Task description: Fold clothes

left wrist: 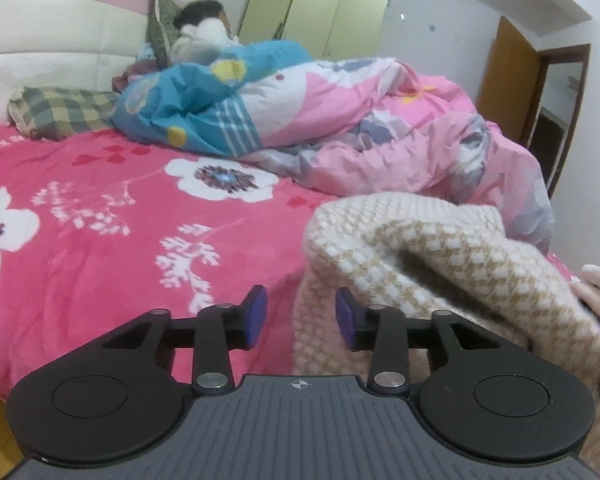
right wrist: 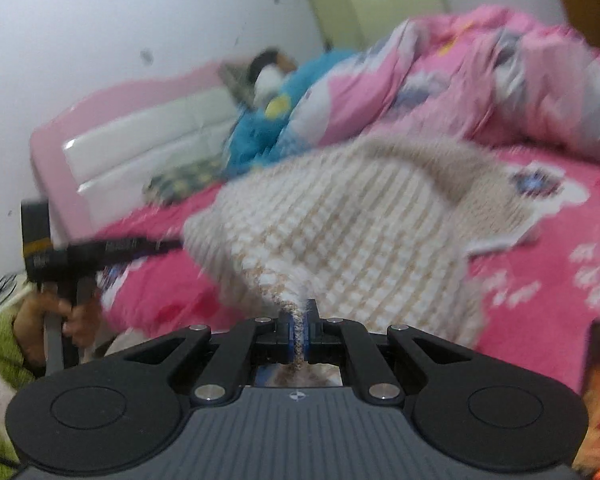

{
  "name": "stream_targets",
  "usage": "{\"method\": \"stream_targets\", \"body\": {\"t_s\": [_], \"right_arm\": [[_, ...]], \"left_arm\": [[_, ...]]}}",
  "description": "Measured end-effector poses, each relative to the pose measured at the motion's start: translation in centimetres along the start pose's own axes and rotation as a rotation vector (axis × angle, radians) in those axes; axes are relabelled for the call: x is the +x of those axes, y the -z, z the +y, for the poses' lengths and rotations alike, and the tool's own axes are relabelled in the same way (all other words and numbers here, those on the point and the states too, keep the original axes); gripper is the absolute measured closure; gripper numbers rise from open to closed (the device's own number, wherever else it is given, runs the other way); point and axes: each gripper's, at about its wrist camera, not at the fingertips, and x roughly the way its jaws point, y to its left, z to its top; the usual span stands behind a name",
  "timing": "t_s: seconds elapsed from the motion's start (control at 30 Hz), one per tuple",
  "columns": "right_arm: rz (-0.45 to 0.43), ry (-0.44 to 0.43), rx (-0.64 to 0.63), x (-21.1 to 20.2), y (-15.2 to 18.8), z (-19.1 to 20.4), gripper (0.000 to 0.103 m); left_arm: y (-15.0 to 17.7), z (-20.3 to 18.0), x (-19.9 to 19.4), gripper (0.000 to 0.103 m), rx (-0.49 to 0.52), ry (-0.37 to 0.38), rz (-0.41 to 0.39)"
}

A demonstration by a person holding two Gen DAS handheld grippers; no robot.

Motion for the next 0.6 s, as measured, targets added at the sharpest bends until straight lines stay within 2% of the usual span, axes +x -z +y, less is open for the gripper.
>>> {"method": "stream_targets", "body": {"t_s": [0.1, 0.2, 0.33, 0.43, 0.53, 0.6], "right_arm": [[-0.111, 0.023, -0.018, -0.9, -3.9, -1.1, 0.098], [-0.176, 0.022, -0.121, 0.5, -9.3, -1.7, 0.098], [-0.188, 0.069, -0.223, 4.4, -18.6, -3.1, 0.098], [-0.184, 0.208, -0.241, 8.7, -25.0, -5.3, 0.098], [-0.182, 0.417, -0.220, 13.0, -29.6, -9.2, 0.098], [-0.096, 0.558, -0.166, 15.9, -31.0, -12.3, 0.097]], "left_arm": [[0.3, -0.5, 0.4, 0.060, -0.008, 0.010, 0.001], [0.7, -0.3, 0.4, 0.060, -0.049, 0.030, -0.014], [1.0, 0.1, -0.1, 0.059, -0.095, 0.054, -0.040], [1.1, 0.4, -0.1, 0.058, -0.081, 0.040, -0.050], [1.1, 1.0, 0.5, 0.058, -0.087, 0.041, -0.043], [1.2, 1.4, 1.1, 0.058, -0.101, 0.042, -0.030]]}}
